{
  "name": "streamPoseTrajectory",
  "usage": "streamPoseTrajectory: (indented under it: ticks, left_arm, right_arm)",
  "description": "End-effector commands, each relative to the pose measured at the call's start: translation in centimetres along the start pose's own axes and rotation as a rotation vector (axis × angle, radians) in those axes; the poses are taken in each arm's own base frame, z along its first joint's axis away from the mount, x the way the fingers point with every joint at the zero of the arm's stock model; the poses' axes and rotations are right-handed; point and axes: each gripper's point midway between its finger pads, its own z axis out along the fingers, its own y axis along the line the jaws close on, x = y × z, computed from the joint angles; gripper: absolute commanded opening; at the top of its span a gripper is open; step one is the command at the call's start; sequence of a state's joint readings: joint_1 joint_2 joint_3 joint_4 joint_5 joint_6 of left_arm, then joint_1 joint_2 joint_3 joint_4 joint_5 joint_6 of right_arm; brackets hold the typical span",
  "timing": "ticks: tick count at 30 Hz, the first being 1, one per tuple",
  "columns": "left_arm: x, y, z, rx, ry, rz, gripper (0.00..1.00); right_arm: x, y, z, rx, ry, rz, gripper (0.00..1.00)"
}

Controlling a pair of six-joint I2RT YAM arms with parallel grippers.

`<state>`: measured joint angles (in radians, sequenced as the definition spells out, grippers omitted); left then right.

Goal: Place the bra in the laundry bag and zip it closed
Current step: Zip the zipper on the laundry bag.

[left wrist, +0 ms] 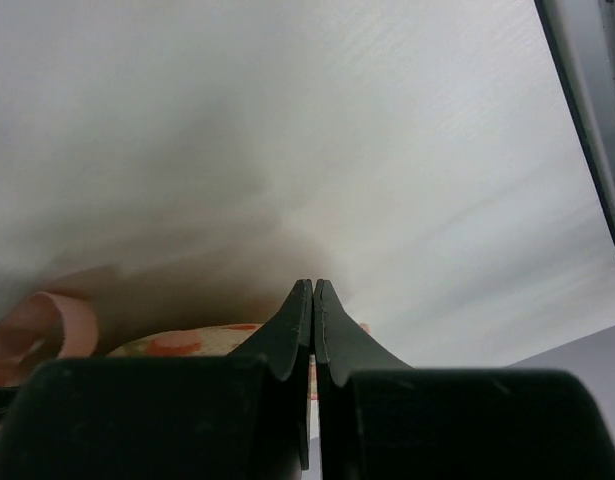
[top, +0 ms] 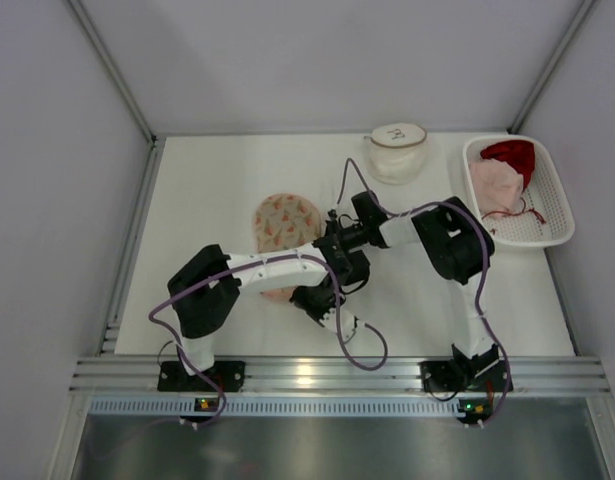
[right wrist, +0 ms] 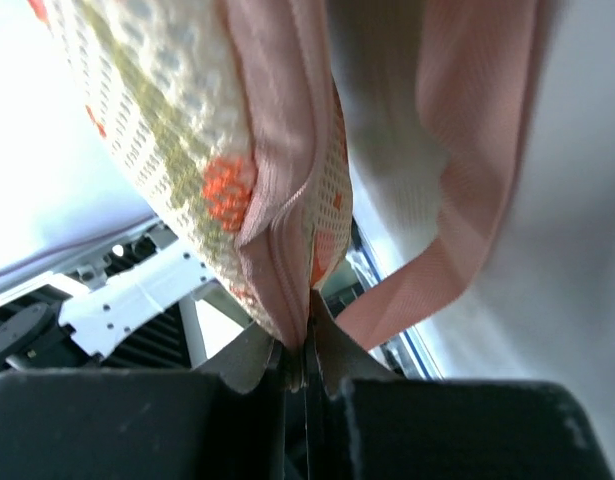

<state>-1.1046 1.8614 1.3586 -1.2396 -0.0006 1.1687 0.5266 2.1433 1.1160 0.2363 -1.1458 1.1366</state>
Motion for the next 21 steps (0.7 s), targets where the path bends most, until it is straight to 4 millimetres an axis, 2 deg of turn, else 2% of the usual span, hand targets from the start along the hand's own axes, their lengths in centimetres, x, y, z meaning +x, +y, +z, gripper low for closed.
streamPoseTrajectory:
  ticks: [1,5,7,9,10,11,13,14,16,17,19,21]
  left_arm:
    - [-1.1,-5.0,0.0,0.135,-0.083,-0.032,0.0]
    - [-0.8,-6.3,0.6,0.145,-0.087,-0.053,0.0]
    - [-0.7,-5.8,0.7,0.104,-0.091,-0.063,0.0]
    - [-0.9,-4.4,0.2,0.048,-0.102,-0.069,0.0]
    - [-1.0,-3.2,0.1,0.009,-0.113,-0.082,0.0]
    - [-1.0,-2.4,-0.1,-0.018,-0.121,-0.091,0.0]
    - [-1.0,-0.3,-0.8,-0.064,-0.138,-0.106,0.0]
    - [-1.0,0.3,-0.9,-0.072,-0.136,-0.111,0.0]
    - [-0.8,1.8,-1.4,-0.091,-0.146,-0.122,0.0]
    - [-0.7,2.3,-1.5,-0.1,-0.145,-0.122,0.0]
    - [-0.6,3.4,-1.9,-0.12,-0.152,-0.123,0.0]
    - [-0.6,4.0,-2.3,-0.133,-0.162,-0.124,0.0]
  right_arm:
    - [-4.0,-2.0,-1.9,0.085,-0.12,0.037,0.0]
    - [-4.8,-2.4,-2.4,0.12,-0.134,0.026,0.0]
    - [-5.0,-2.1,-2.5,0.118,-0.138,0.017,0.0]
    - [-4.8,-1.6,-2.3,0.103,-0.126,0.005,0.0]
    - [-4.8,-1.2,-2.3,0.094,-0.121,0.003,0.04]
    - [-4.7,-0.6,-2.5,0.085,-0.119,-0.008,0.18]
    - [-4.5,-0.1,-2.8,0.082,-0.124,-0.024,0.29]
    - [-4.3,0.7,-3.3,0.074,-0.129,-0.039,0.39]
    - [-3.7,1.2,-3.9,0.081,-0.129,-0.055,0.51]
    - [-3.6,1.2,-4.2,0.084,-0.131,-0.058,0.62]
    - [-2.8,1.0,-4.7,0.106,-0.116,-0.06,0.67]
    - [-2.1,1.1,-5.1,0.102,-0.109,-0.067,0.68]
